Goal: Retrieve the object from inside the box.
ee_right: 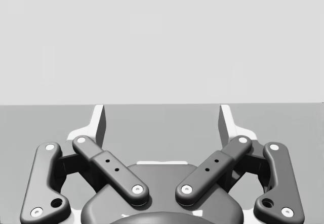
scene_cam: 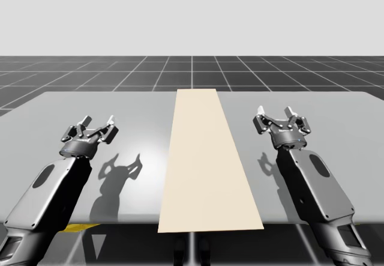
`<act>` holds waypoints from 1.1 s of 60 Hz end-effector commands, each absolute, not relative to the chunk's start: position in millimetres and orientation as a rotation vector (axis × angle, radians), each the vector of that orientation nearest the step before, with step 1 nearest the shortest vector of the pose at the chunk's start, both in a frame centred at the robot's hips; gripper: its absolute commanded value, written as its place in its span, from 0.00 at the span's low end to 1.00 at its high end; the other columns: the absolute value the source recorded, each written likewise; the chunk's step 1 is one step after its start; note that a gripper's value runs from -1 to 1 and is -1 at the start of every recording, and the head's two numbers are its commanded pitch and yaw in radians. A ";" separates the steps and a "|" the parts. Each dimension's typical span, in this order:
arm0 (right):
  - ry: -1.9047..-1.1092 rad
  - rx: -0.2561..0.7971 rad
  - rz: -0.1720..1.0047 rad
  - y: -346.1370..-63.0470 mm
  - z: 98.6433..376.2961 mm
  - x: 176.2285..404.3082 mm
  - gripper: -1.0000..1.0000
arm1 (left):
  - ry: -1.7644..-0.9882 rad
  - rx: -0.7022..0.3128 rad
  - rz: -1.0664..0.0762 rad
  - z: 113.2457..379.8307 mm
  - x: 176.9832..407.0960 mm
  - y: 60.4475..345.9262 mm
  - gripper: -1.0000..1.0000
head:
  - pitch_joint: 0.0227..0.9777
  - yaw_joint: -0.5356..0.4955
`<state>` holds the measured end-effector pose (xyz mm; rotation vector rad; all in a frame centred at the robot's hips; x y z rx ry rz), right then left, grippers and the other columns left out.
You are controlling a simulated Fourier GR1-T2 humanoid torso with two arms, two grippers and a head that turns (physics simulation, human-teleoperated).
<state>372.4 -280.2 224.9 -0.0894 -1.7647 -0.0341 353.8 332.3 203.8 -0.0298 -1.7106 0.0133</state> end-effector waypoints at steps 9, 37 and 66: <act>-1.663 0.008 0.088 -278.0 215.7 372.8 0.00 | -1.570 -0.118 -0.076 195.2 356.3 332.9 0.00 | 0.06 0.52; -1.553 0.377 0.629 -240.5 189.5 341.4 0.00 | -1.322 -0.442 -0.834 168.7 311.8 267.6 0.00 | 0.06 0.51; -1.606 0.465 0.637 -265.4 186.8 322.1 0.00 | -1.314 -0.584 -0.987 176.8 295.5 193.1 0.00 | 0.04 0.49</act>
